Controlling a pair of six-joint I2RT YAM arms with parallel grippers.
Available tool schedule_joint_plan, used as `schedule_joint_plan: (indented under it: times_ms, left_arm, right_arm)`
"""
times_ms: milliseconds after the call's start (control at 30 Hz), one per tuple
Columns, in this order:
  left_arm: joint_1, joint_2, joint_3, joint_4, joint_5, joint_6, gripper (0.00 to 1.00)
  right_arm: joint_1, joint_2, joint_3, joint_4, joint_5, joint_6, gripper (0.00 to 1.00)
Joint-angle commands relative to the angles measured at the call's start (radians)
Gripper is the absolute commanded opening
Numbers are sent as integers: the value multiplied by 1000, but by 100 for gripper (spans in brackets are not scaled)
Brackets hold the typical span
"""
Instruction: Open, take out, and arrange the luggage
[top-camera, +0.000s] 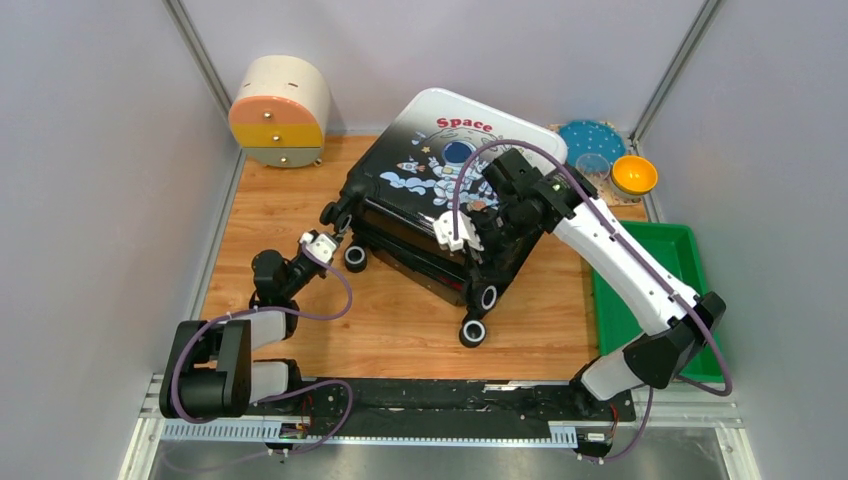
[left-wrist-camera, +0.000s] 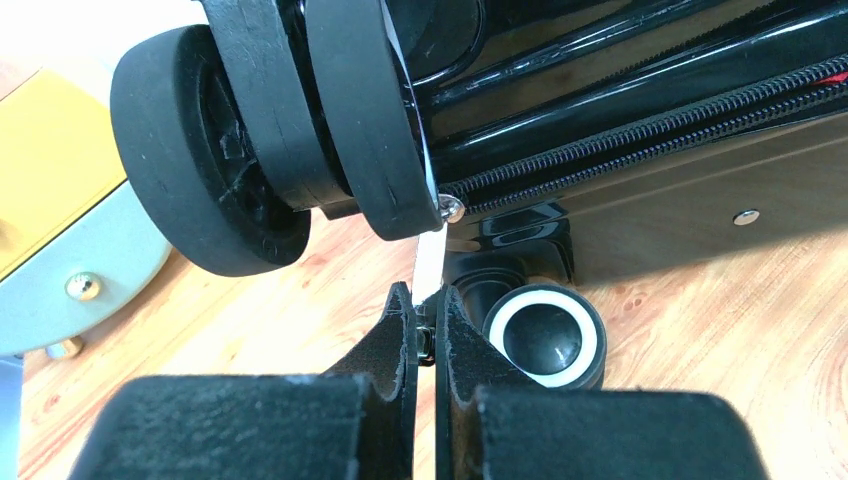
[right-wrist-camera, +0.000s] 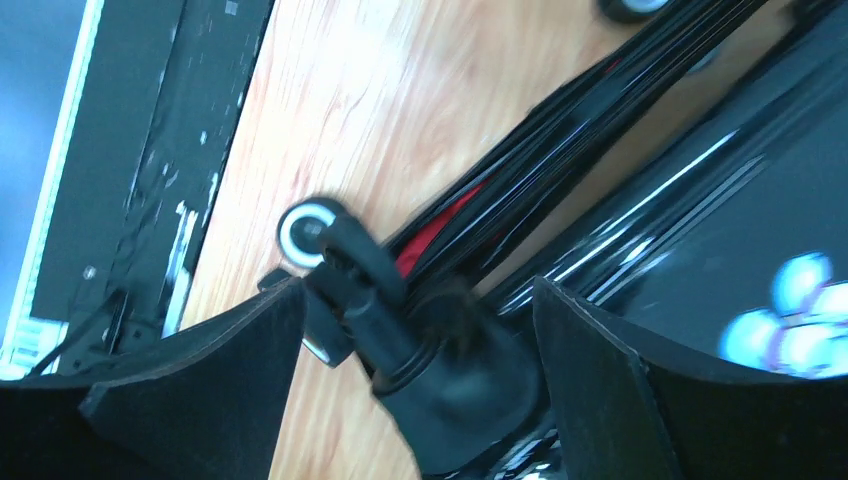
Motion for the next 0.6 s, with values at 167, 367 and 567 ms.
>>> schedule_joint_plan:
  times_ms: [167,367,567]
  left_arm:
    - [34,-45,-8,116,-14,24,0]
    - [36,-76,-36,111,-17,30,0]
    - [36,-90,-61,94,-19,5,0]
  right_arm:
    - [110,103,244,42,83,227,87]
    - [116,13,112,215,356,842,72]
    - [110,-204,11,303,515,1286,67]
